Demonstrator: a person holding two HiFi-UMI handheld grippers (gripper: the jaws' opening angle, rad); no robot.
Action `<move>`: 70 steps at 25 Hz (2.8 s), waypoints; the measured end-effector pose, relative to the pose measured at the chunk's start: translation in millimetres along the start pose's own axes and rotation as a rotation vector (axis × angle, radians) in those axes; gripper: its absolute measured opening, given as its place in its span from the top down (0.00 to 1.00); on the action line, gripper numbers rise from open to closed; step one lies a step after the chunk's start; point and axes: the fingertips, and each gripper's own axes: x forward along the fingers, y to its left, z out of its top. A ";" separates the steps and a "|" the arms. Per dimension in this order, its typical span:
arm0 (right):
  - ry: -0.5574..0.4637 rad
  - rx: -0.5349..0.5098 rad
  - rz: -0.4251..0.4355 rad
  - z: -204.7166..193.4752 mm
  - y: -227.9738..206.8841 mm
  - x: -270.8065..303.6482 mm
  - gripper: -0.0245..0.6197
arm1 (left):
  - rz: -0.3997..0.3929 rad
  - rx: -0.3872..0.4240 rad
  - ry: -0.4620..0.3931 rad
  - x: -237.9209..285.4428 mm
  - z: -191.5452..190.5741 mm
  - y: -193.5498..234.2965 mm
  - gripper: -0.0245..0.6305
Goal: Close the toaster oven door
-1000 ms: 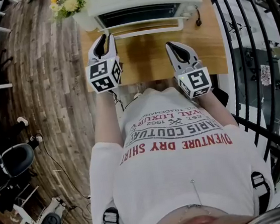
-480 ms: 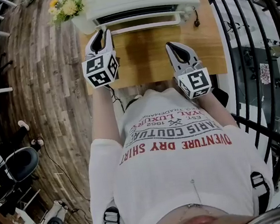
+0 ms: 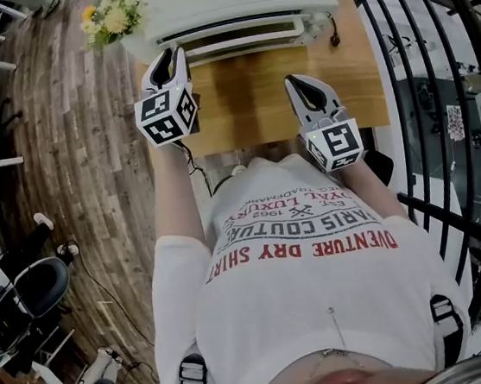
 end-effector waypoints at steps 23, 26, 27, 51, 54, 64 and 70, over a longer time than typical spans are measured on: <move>-0.011 0.014 -0.011 9.9 11.0 -22.1 0.95 | -0.005 -0.001 0.020 9.1 10.8 8.5 0.76; -0.016 0.026 -0.002 13.1 17.4 -25.2 0.95 | 0.003 0.016 0.001 -2.8 16.9 3.3 0.76; -0.016 0.039 0.001 14.0 19.1 -26.2 0.95 | 0.000 0.022 -0.005 -7.9 18.4 0.3 0.76; -0.080 0.011 0.052 36.7 27.2 -42.4 0.95 | -0.141 0.120 -0.133 -123.8 16.3 -84.8 0.94; -0.087 0.006 0.050 43.2 23.5 -44.2 0.95 | -0.168 0.126 -0.151 -132.2 24.1 -94.6 0.94; -0.076 -0.011 0.062 43.4 23.1 -42.9 0.95 | -0.185 0.140 -0.157 -134.1 31.1 -103.6 0.94; -0.063 -0.009 0.059 41.6 20.6 -41.2 0.95 | -0.213 0.134 -0.131 -130.0 26.0 -107.4 0.94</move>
